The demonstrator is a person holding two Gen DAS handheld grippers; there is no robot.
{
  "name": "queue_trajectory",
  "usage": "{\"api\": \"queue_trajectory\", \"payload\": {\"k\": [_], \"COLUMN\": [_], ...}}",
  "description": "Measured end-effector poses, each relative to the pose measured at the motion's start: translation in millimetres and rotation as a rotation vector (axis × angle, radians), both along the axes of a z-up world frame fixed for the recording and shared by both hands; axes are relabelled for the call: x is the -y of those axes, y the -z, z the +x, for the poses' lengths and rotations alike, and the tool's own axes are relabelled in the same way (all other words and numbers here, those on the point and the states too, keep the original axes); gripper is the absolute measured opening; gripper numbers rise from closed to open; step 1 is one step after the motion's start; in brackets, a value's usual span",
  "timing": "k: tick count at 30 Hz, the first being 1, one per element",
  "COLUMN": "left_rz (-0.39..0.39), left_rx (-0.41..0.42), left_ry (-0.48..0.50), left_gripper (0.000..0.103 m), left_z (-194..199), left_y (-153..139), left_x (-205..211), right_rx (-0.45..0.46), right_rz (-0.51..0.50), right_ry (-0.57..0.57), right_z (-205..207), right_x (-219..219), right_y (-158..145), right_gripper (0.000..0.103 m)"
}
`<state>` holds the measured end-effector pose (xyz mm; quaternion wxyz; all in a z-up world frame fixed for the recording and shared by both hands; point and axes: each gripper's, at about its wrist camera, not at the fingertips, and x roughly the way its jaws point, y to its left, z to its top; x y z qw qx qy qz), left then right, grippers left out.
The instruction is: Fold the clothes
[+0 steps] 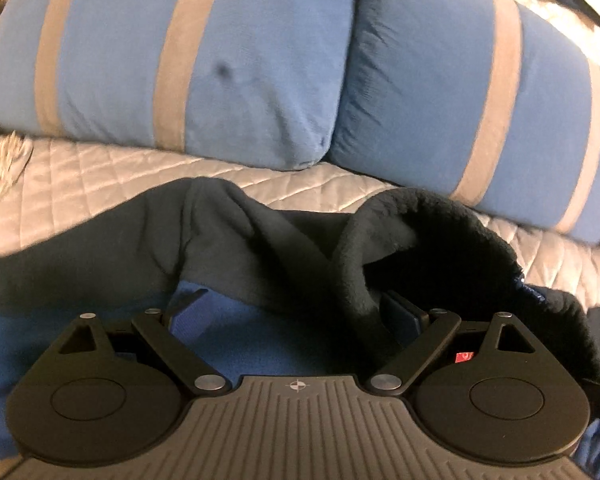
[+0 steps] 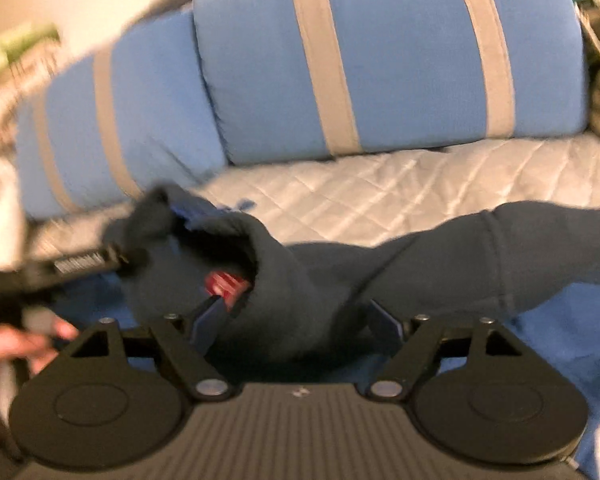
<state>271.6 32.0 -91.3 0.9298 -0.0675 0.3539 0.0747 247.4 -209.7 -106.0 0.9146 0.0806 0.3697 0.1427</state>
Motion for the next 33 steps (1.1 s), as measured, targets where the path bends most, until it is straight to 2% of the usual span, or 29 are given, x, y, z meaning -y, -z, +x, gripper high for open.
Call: {"api": "queue_trajectory", "payload": {"k": [4, 7, 9, 15, 17, 20, 22, 23, 24, 25, 27, 28, 33], "left_rz": [0.089, 0.176, 0.23, 0.321, 0.339, 0.287, 0.253, 0.247, 0.253, 0.26, 0.258, 0.239, 0.038], "left_rx": [-0.02, -0.026, -0.03, -0.026, -0.014, 0.006, 0.007, 0.006, 0.002, -0.003, -0.006, -0.006, 0.006], "left_ry": [0.04, 0.085, 0.113, 0.267, 0.303, 0.316, 0.325, 0.331, 0.338, 0.344, 0.35, 0.336, 0.193], "left_gripper": [0.091, 0.091, 0.091, 0.091, 0.09, 0.074, 0.07, 0.063, 0.059, 0.057, 0.044, 0.042, 0.031], "left_z": [4.5, 13.0, 19.9, 30.0, 25.3, 17.3, 12.1, 9.5, 6.1, 3.6, -3.4, -6.5, -15.1], "left_y": [-7.9, -11.5, -12.3, -9.4, -8.9, -10.5, -11.0, -10.8, -10.2, -10.1, -12.2, -14.2, -15.4], "left_x": [4.2, 4.4, 3.0, 1.2, -0.6, -10.8, -16.6, -18.5, -18.1, -16.5, -13.6, -13.8, -28.8], "right_rx": [-0.021, -0.039, -0.034, -0.003, 0.013, 0.024, 0.028, 0.027, 0.024, 0.022, 0.031, 0.04, 0.116], "right_rz": [-0.165, -0.229, -0.247, -0.275, -0.282, -0.28, -0.275, -0.274, -0.275, -0.278, -0.307, -0.327, -0.524], "right_ry": [0.031, 0.029, 0.037, 0.023, 0.002, -0.021, -0.028, -0.033, -0.038, -0.046, -0.073, -0.092, -0.256], "right_z": [-5.1, -11.6, -13.9, -14.4, -16.5, -16.7, -16.3, -16.1, -16.2, -16.3, -18.2, -19.6, -36.2], "right_x": [-15.4, -17.3, -16.2, -19.0, -21.9, -22.5, -20.5, -19.3, -17.8, -16.8, -17.3, -18.9, -40.8], "right_y": [2.4, 9.6, 10.6, 11.6, 10.8, 9.3, 6.5, 4.9, 3.0, 1.3, -2.4, -4.4, -6.3], "right_gripper": [0.087, 0.087, 0.087, 0.085, 0.08, 0.07, 0.058, 0.054, 0.045, 0.041, 0.032, 0.028, 0.029]}}
